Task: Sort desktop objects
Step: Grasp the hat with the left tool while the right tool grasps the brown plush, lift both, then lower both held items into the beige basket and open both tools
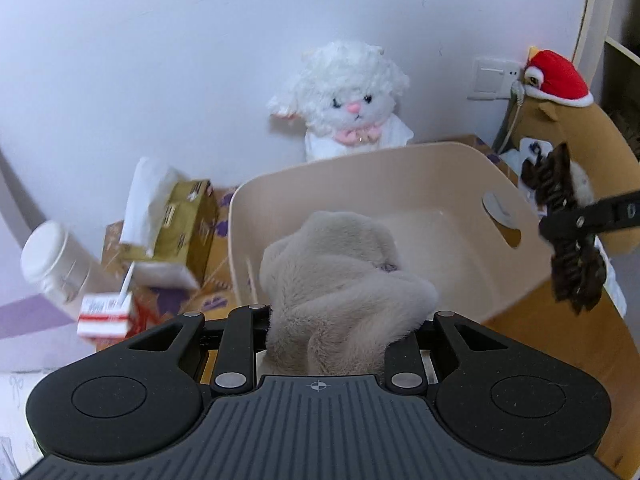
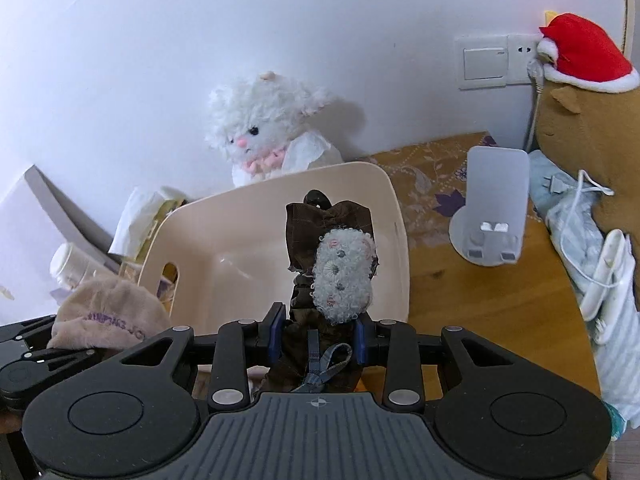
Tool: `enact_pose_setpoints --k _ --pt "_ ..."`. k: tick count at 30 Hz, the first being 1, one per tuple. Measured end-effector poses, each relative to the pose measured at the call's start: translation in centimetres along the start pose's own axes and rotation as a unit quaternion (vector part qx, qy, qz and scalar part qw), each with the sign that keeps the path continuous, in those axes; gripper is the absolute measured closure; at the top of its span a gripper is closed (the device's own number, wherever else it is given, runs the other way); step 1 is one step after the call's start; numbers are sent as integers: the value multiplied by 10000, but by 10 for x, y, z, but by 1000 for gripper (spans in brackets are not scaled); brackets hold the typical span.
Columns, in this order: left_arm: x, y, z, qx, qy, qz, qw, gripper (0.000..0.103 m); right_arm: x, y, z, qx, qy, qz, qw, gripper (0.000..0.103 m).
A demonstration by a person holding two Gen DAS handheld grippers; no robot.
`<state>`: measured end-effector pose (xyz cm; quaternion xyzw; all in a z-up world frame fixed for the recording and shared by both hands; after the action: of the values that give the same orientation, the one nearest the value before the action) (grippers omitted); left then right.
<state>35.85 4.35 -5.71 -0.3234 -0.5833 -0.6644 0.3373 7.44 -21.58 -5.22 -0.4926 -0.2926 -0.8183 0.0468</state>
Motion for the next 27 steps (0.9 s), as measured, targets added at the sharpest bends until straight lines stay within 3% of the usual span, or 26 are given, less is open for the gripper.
enact_pose_setpoints --k 5,13,17,23,25,26,27 --pt "-29 14 -16 -193 146 124 9996 77 -19 12 4 96 12 166 9998 71" --pt "-85 15 -29 -43 311 694 9971 77 -63 29 10 330 -238 312 9987 71" --pt "-100 10 -31 11 276 979 9948 77 -83 30 9 413 -240 462 9978 71" --pt "-104 0 -38 -99 287 1084 9936 73 -103 26 4 415 -430 580 9965 71" --pt "-103 -2 -38 -35 291 1124 9932 65 -106 24 2 424 -378 602 9966 71" --pt "-101 -2 -36 45 303 1148 9929 54 -108 23 3 465 -394 631 9961 71" --pt "-99 -1 -34 139 290 1172 9926 40 -109 22 6 555 -443 654 9953 63"
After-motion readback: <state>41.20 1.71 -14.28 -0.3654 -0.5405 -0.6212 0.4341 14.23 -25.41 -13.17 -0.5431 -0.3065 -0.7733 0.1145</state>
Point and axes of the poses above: each gripper's, at about its wrist camera, not at the fingertips, and x roughly against the way its jaws point, z to its left, y to its top, the point moved 2 cm from there along -x, roughly the way its jaws point, and after that the axes turned 6 degrees about z, right-handed, at the moved point
